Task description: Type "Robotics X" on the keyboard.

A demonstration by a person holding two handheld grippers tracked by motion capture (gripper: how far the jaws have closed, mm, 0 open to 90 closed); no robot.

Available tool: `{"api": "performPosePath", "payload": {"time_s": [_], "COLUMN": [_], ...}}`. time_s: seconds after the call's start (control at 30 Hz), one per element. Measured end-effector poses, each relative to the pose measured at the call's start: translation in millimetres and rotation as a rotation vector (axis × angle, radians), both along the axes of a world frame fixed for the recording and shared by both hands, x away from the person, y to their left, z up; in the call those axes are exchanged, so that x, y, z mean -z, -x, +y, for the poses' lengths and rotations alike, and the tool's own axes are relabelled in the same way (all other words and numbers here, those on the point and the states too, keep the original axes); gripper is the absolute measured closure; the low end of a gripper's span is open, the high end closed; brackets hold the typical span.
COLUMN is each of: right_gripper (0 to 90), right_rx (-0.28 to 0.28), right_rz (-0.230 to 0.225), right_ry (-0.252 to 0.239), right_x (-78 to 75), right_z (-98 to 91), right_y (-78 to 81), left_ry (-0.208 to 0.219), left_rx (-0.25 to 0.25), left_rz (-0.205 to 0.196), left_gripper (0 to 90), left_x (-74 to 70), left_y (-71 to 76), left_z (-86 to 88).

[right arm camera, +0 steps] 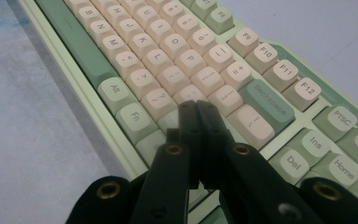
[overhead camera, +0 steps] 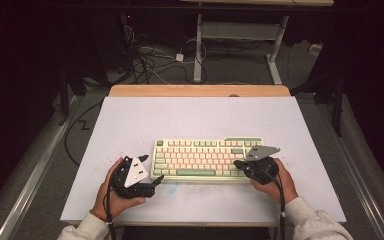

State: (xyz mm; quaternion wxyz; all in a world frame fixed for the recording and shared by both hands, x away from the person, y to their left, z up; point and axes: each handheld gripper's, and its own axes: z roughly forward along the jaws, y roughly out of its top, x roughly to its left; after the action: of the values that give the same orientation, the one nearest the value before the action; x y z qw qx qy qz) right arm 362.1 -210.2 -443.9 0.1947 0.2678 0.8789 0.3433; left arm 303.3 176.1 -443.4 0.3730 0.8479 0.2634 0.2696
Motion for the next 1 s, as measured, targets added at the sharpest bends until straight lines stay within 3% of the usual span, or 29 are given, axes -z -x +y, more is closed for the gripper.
{"api": "performPosePath", "payload": {"time_s": [0.3, 0.7, 1.0], "right_gripper": [90.0, 90.0, 90.0], "right_rx": [0.003, 0.025, 0.024], "right_rz": [0.007, 0.012, 0.010], "right_ry": [0.014, 0.015, 0.020], "right_x": [4.0, 7.9, 7.8], "right_z": [-0.7, -0.4, -0.2], "right_y": [-2.0, -0.9, -0.4], "left_ry": [-0.012, 0.027, 0.038], "left_rx": [0.001, -0.017, -0.026], "left_rz": [0.002, -0.022, -0.012], "left_gripper": [20.0, 20.9, 25.9], "left_x": [0.4, -13.6, -17.0], "left_y": [-0.5, -0.5, -4.8], "left_z": [0.0, 4.0, 4.1]}}
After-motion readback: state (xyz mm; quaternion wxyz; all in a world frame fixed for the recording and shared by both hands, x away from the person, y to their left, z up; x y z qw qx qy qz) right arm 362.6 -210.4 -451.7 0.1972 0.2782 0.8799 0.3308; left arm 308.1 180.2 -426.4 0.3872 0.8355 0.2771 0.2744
